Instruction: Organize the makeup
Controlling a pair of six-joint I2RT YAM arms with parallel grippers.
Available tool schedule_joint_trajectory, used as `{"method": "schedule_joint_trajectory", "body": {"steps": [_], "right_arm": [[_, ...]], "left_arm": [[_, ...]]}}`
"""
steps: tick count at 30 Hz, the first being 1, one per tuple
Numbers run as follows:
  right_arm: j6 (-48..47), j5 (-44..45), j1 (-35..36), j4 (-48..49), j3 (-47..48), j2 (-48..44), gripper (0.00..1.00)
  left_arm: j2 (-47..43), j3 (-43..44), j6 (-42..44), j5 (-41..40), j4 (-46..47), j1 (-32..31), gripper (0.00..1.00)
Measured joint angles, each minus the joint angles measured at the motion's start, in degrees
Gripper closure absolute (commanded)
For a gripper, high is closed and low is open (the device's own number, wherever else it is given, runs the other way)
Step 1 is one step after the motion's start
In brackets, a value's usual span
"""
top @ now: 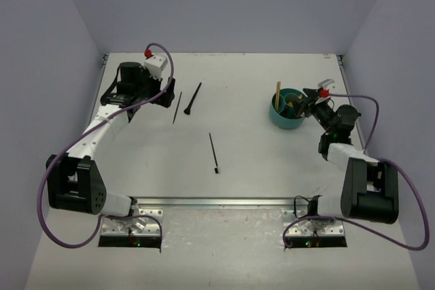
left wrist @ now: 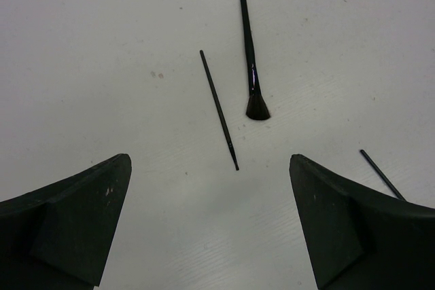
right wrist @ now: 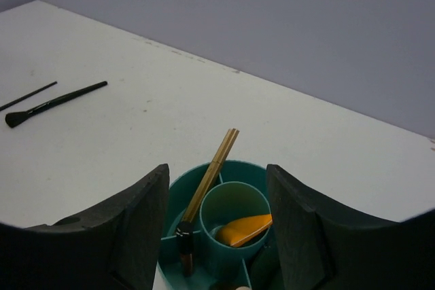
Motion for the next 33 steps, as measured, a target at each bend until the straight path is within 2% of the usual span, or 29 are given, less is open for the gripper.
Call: {"method": "schedule_joint_trajectory", "body": {"steps": [5,9,12,16,19,24,29,33], "right_arm": [[2.51,5.18,0.0,-19.49,12.34,-4.87,0.39],[5.35,7.92,-0.1,-37.32,24.52,-5.46,0.41],[8.18,9.47,-0.11,-46.28,29.19,-5.87,0.45],[10.65,11.68,0.33,-55.67,30.77,-6.7,0.46],[11.21,13.96,1.41,-61.45,30.88,-7.11,0.46],[10.52,16.92,5.35,-67.03,30.86,-8.53,0.47],[7.6,20.29,11.15,-69.56,30.87,-9.85,0.47],[4.71,20.25,15.85,-72.68,30.86,-9.85,0.47]], "left_arm": [[0.13,1.29,0.02,0.02,-0.08,0.0,0.0],[3.48,5.72,-0.06,0.36,-1.87,0.0,0.1],[9.91,13.06,-0.19,0.69,-6.94,0.02,0.19],[21.67,24.76,-0.29,0.37,-14.88,0.02,0.31],[30.12,30.36,-0.55,-0.1,-20.08,0.02,0.32],[38.1,31.34,-1.54,-0.56,-26.3,-0.33,0.31],[38.47,31.15,-1.31,-1.73,-26.69,-1.72,0.37],[36.53,29.11,2.31,-3.04,-24.24,-6.11,0.32]]}}
